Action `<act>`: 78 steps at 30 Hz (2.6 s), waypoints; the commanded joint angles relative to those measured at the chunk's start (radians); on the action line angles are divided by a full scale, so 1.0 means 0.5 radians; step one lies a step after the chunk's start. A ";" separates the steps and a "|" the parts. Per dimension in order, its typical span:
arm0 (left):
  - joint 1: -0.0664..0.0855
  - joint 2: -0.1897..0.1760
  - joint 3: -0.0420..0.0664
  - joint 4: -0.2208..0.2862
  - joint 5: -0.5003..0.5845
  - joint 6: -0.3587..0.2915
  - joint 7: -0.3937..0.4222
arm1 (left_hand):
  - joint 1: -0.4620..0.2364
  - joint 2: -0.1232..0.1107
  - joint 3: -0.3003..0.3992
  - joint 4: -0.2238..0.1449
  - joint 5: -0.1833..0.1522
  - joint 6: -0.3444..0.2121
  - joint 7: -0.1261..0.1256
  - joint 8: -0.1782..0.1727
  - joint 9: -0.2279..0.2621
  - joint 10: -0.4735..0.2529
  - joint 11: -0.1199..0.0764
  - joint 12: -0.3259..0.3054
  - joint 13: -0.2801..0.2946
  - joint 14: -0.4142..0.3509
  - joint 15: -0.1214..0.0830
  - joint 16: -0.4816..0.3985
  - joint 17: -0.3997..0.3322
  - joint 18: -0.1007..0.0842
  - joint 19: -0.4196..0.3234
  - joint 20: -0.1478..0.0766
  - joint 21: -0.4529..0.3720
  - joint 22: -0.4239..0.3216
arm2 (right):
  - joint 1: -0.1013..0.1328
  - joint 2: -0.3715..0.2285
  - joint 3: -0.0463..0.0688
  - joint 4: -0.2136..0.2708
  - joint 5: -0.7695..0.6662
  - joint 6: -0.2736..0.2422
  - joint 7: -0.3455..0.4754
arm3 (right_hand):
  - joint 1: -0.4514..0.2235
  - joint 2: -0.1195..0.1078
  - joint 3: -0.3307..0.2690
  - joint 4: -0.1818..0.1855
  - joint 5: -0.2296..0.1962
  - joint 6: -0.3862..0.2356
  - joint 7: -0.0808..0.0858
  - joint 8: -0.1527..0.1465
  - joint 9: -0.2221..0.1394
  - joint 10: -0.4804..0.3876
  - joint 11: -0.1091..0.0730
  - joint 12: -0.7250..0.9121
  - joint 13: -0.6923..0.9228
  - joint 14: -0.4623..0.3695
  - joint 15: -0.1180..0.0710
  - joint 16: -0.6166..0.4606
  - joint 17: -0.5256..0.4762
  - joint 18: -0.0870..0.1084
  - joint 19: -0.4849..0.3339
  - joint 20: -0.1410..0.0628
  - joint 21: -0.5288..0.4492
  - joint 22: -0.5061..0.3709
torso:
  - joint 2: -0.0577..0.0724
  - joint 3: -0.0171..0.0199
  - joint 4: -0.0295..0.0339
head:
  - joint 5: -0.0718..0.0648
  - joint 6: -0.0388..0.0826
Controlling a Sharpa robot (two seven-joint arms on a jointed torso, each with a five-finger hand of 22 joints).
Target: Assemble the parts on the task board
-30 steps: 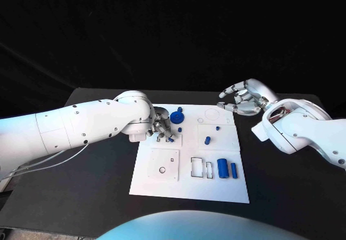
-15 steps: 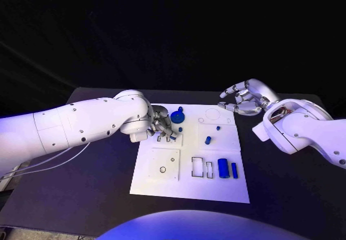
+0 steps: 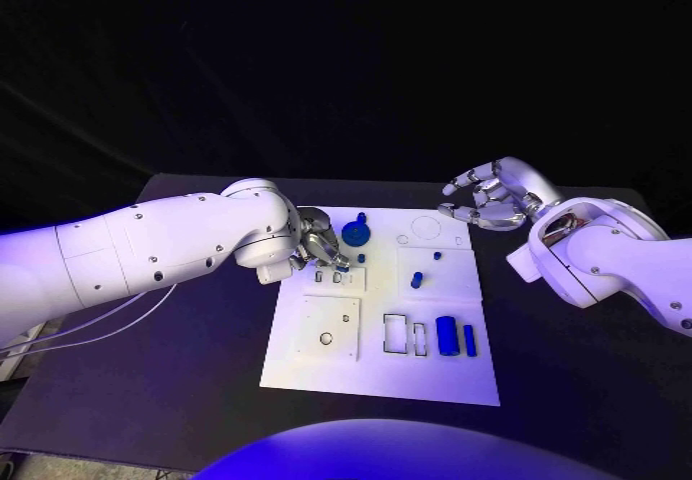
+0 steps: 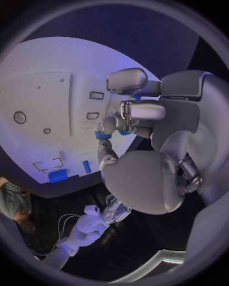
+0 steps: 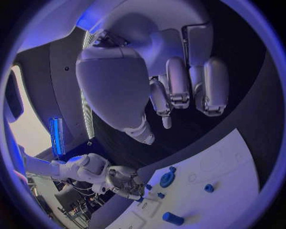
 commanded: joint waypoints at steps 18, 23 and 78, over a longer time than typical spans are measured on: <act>0.001 -0.014 -0.046 0.012 -0.088 -0.029 -0.019 | -0.106 0.027 0.437 -0.496 0.020 0.012 -0.004 0.023 0.019 0.033 0.005 0.062 0.047 0.201 -0.005 0.007 0.527 -0.012 0.017 0.000 0.006 0.037 | -0.005 0.002 -0.001 -0.007 -0.017 0.027 -0.003 | -0.007 -0.018 0.013 0.008 0.018 -0.006 -0.009 0.003 0.003 -0.011 0.003 -0.011 0.000 0.205 0.002 0.007 0.514 0.011 -0.007 -0.009 -0.009 0.325 | -0.002 -0.0030 0.001 | 0.010 -0.010; 0.001 -0.005 -0.059 0.018 -0.171 -0.008 -0.021 | -0.116 0.028 0.442 -0.507 0.027 0.014 -0.005 0.026 0.021 0.036 0.005 0.069 0.052 0.201 -0.006 0.007 0.527 -0.012 0.019 0.000 0.007 0.039 | -0.007 0.003 -0.001 -0.007 -0.017 0.027 -0.002 | -0.011 -0.019 0.016 0.011 0.025 -0.007 -0.009 0.003 0.004 -0.010 0.003 -0.011 0.001 0.205 0.002 0.007 0.514 0.011 -0.007 -0.009 -0.010 0.325 | 0.000 -0.0038 0.000 | 0.013 -0.009; -0.003 0.054 -0.082 0.005 -0.394 0.169 -0.088 | -0.201 0.045 0.473 -0.579 0.109 0.030 -0.009 0.056 0.041 0.062 0.001 0.113 0.087 0.201 -0.011 0.007 0.527 -0.018 0.042 -0.005 0.024 0.071 | -0.011 0.001 -0.001 -0.006 -0.014 0.027 0.002 | -0.013 -0.020 0.018 0.013 0.030 -0.008 -0.009 0.003 0.004 -0.013 0.003 -0.014 -0.003 0.205 0.002 0.007 0.512 0.011 -0.008 -0.009 -0.011 0.325 | 0.002 -0.0010 -0.002 | 0.020 -0.042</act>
